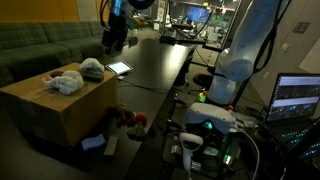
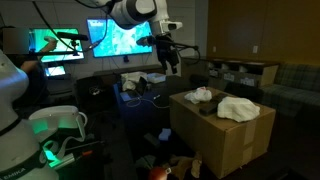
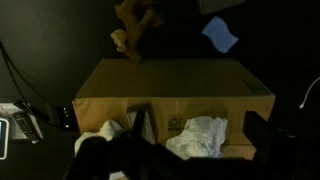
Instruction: Pick up all the objects on the box and put them on table, then pick up the all the objects on the table and put them on the box
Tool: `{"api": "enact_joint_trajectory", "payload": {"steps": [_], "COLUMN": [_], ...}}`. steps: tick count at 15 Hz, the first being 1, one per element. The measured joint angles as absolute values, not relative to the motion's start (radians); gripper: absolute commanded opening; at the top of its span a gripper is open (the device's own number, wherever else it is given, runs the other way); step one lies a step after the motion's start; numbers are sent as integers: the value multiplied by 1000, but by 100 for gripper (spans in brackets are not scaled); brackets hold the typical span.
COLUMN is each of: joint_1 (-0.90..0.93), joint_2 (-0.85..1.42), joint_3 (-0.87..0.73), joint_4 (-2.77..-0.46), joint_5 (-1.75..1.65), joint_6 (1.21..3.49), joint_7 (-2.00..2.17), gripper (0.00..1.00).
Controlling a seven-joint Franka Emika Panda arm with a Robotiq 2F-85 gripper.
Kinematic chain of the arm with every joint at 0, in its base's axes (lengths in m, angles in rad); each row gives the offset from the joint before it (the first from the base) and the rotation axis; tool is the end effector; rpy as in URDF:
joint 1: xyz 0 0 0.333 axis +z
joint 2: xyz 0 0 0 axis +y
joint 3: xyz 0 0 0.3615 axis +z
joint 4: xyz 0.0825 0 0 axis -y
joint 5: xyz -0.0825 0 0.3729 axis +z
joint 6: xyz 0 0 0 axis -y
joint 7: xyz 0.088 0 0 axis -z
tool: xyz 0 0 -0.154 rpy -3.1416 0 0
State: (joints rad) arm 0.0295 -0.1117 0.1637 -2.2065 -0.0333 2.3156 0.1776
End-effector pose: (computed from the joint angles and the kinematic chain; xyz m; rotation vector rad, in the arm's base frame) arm 0.5159 0.1008 0.4546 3.1176 0.0569 0.3501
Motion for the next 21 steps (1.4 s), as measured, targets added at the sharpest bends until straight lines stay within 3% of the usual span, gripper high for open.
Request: {"api": "enact_joint_trajectory", "payload": {"steps": [10, 21], "joint_1": [42, 30], "joint_2": [277, 547], "joint_3": [80, 18], "joint_4": [-1873, -1623], "joint_5": [-166, -166], "joint_6": [2365, 2409], "joint_7": [151, -19], "gripper": [100, 100]}}
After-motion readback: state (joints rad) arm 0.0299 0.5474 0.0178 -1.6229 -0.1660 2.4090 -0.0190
